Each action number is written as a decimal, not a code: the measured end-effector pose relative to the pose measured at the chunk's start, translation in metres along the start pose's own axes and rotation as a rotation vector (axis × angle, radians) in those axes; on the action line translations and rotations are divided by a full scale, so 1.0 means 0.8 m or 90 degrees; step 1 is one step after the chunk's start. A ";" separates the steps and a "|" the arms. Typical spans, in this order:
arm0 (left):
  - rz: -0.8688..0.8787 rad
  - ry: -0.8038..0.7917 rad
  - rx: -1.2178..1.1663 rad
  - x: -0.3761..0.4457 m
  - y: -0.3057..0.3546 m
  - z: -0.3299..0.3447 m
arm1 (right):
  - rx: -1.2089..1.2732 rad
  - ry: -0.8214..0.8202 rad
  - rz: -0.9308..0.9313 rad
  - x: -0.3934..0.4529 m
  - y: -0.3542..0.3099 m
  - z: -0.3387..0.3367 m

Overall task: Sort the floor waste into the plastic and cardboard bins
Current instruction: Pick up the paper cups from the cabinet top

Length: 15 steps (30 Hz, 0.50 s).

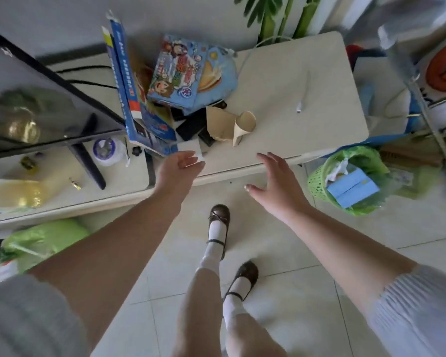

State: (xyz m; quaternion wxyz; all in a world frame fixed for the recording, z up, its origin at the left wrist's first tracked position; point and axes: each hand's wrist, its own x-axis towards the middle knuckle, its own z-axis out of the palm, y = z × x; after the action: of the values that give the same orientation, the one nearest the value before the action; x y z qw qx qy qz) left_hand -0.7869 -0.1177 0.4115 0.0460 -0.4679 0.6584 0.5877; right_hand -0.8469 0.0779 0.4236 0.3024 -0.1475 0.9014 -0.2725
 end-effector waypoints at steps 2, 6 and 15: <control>-0.008 -0.001 0.031 0.038 0.012 0.006 | -0.056 -0.029 -0.035 0.032 -0.004 -0.009; -0.024 -0.027 0.056 0.106 0.028 0.029 | -0.195 -0.051 -0.103 0.102 -0.009 -0.026; 0.016 0.028 0.218 0.183 0.012 0.089 | -0.411 -0.135 -0.206 0.192 0.005 -0.021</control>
State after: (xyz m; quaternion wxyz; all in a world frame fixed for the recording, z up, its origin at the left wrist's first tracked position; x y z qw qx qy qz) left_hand -0.9101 -0.1431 0.3073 0.1031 -0.4579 0.7554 0.4573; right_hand -0.9770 0.0218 0.3610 0.2848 -0.4028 0.8699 -0.0017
